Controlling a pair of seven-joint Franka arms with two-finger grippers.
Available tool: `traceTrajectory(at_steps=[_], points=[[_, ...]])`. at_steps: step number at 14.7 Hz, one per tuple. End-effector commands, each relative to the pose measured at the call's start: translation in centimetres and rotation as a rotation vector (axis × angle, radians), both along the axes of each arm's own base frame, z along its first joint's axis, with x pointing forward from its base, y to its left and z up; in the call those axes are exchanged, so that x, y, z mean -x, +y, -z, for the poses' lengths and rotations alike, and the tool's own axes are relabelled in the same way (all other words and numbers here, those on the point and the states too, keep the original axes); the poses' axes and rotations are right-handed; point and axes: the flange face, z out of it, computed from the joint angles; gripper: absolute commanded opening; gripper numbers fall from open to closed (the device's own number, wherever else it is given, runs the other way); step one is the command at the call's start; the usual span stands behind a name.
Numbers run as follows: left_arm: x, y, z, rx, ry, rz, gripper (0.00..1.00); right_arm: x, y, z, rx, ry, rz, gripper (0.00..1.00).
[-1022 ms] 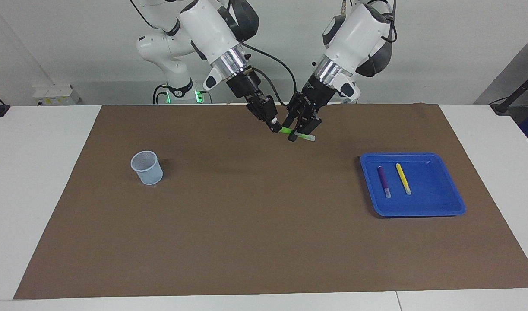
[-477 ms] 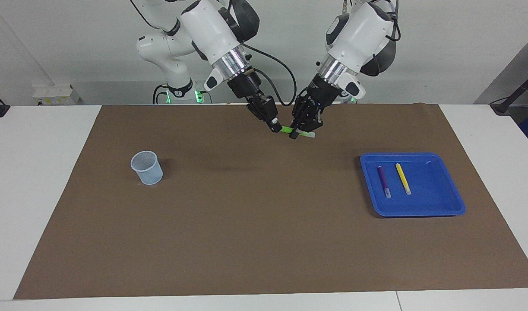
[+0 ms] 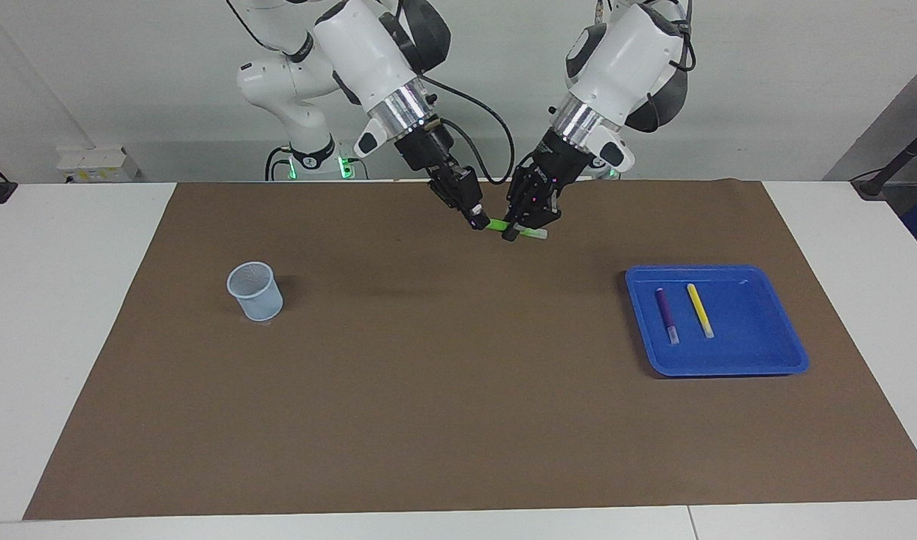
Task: Right arm passes pens to left for tray arrangement
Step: 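Close the left gripper on the green pen and open the right gripper, then carry the green pen to the tray with the left gripper while the right gripper withdraws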
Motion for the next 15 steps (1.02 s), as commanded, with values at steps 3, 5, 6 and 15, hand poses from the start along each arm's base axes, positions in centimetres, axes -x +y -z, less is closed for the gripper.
traceTrajectory(at_steps=[3, 5, 6, 15], points=[[0.8, 0.8, -0.3, -0.014, 0.005, 0.008, 0.0, -0.8, -1.2, -0.6, -0.024, -0.026, 0.028, 0.68], [0.6, 1.1, -0.2, -0.021, -0.005, 0.019, 0.0, -0.9, -1.4, -0.6, -0.023, -0.028, 0.029, 1.0], [0.4, 1.5, -0.2, -0.024, -0.009, 0.02, 0.0, -1.0, -1.5, -0.6, -0.016, -0.035, 0.024, 1.0], [0.6, 8.6, 1.9, -0.229, -0.147, 0.608, 0.0, -2.1, -11.3, 2.5, 0.37, -0.007, -0.573, 1.0]])
